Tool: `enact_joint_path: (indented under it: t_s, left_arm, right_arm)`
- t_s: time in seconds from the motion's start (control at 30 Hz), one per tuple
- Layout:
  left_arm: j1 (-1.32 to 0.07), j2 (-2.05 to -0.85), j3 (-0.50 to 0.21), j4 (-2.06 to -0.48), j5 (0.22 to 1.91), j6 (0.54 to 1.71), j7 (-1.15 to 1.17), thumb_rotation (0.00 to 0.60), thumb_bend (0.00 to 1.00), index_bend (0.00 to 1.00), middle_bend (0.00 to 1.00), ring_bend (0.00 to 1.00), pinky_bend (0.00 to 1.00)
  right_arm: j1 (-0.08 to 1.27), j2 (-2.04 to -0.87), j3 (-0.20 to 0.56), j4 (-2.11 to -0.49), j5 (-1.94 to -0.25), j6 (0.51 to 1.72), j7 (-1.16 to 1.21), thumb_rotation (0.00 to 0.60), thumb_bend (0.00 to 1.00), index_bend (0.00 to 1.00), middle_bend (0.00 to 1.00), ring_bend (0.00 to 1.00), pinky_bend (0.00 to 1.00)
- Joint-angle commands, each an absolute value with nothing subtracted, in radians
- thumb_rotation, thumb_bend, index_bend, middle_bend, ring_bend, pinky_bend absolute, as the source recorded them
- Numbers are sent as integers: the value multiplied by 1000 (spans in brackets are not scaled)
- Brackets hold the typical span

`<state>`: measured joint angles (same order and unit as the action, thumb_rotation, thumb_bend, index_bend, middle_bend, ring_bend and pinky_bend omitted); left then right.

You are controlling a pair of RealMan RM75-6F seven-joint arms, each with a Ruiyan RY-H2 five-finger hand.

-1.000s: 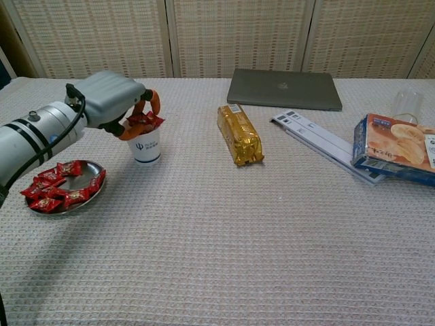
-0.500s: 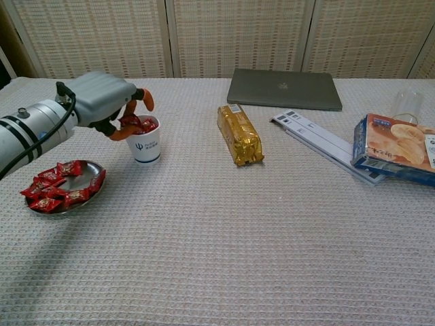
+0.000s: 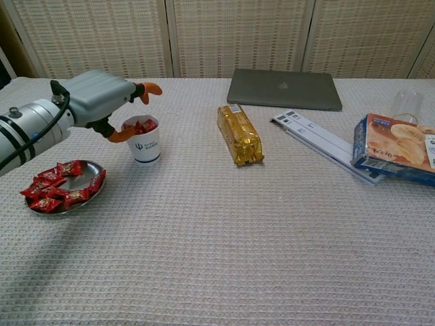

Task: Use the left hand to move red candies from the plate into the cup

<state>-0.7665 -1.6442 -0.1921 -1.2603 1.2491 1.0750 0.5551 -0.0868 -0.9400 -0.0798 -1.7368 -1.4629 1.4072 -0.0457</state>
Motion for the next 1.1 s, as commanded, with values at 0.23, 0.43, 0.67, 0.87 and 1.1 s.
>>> enact_joint_path:
  t_s: [0.23,0.43,0.67,0.87,1.1]
  left_arm:
    - [-599,-1494,-84,-1441,1376,1268,401,600,401,89,190,238,1000]
    - [-549,-1468,-38,-1432,1352,1259,395,600,402,91,189,237,1000]
    - [-496,-1521,16,-1249,1297,1188,423,600,400,138,190,236,1000]
    - [-496,-1575,21,-1156,1293,1136,449,600,400,179,205,256,1000]
    - [-492,-1608,20,-1109,1318,1131,455,600,400,235,255,334,1000]
  right_arm:
    - [-92,-937,-91,-1739,-1495,1421,-40,600,43,0,0,0,284]
    - [-95,-936,-95,-1738,-1509,1429,-36,600,43,0,0,0,284]
    - [-97,-939,-106,-1738,-1535,1434,-43,600,43,0,0,0,284]
    - [-101,-941,-107,-1738,-1539,1441,-46,600,43,0,0,0,285]
    - [-100,-942,-106,-1736,-1536,1438,-46,600,43,0,0,0,285]
